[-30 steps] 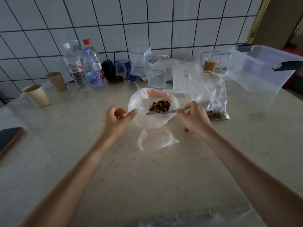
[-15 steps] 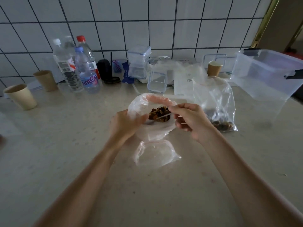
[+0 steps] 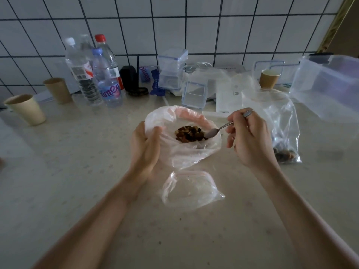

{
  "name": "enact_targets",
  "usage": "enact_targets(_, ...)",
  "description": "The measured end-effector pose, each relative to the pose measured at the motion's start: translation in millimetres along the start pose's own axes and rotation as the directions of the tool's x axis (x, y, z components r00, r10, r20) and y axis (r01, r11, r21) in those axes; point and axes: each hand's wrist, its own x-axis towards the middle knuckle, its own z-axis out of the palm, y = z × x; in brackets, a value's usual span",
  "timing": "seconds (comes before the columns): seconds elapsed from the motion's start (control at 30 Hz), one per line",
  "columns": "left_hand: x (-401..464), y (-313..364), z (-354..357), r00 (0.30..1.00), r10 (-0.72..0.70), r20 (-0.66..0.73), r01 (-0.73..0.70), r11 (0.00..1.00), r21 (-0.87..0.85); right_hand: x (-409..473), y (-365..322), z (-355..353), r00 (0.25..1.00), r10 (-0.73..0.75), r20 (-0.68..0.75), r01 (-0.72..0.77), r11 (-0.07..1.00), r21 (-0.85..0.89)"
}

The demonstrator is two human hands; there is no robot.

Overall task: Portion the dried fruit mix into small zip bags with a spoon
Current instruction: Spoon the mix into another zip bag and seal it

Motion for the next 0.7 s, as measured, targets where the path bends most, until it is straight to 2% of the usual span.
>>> enact_targets(0.1, -1, 0, -1, 0.999, -0.025, -0.033, 0.023, 0.999, -0.045, -4, -1, 5, 0.990, -0.130, 0.052, 0.136, 0.978, -0.157)
enact_targets(0.2, -3, 1, -2, 1.000, 0.010, 0.014, -0.010, 0.999, 0.040, -8, -2, 7, 0.973, -0.198, 0.116, 0.222, 0.942, -0.253)
enact_targets(0.33, -5, -1, 0, 0.991, 0.050, 0.121, -0.069, 0.985, 0.160, -12, -7, 9, 0.952, -0.279, 0.124, 0.305, 0.892, -0.333)
enact_targets(0.7, -8, 0, 3, 0.935, 0.135, 0.328, -0.228, 0.938, 0.263, -9, -8, 7, 0.982, -0.184, 0.038, 0.187, 0.932, -0.309)
